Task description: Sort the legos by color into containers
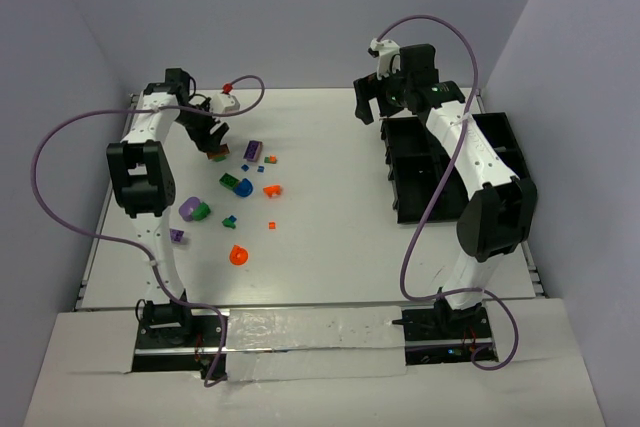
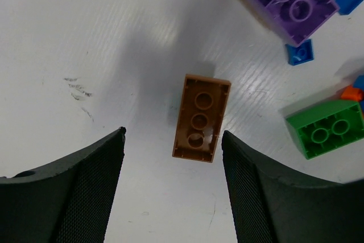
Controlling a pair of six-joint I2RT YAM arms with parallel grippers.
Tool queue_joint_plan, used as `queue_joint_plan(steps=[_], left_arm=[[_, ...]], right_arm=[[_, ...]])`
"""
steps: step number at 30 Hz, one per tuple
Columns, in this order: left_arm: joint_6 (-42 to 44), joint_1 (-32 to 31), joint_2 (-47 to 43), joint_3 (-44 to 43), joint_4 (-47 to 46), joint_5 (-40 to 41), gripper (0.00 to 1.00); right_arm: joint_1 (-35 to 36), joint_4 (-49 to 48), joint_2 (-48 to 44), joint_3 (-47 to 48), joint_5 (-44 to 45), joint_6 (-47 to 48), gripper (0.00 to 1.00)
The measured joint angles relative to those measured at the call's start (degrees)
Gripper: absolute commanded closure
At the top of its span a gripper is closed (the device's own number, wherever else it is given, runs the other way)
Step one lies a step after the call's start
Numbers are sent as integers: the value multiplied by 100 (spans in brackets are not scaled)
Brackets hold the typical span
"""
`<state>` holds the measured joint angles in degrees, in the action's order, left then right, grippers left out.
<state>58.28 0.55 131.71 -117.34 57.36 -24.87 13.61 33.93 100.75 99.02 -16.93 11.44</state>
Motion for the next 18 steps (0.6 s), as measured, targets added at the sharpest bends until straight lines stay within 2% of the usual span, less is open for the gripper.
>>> queue_joint_plan(steps=[14,18], left_arm=[[112,90,235,4,-15,109,27],[105,89,235,4,-15,103,42]], right_arm=[[0,4,122,46,44,24,0],[0,2,130,48,64,24,0]])
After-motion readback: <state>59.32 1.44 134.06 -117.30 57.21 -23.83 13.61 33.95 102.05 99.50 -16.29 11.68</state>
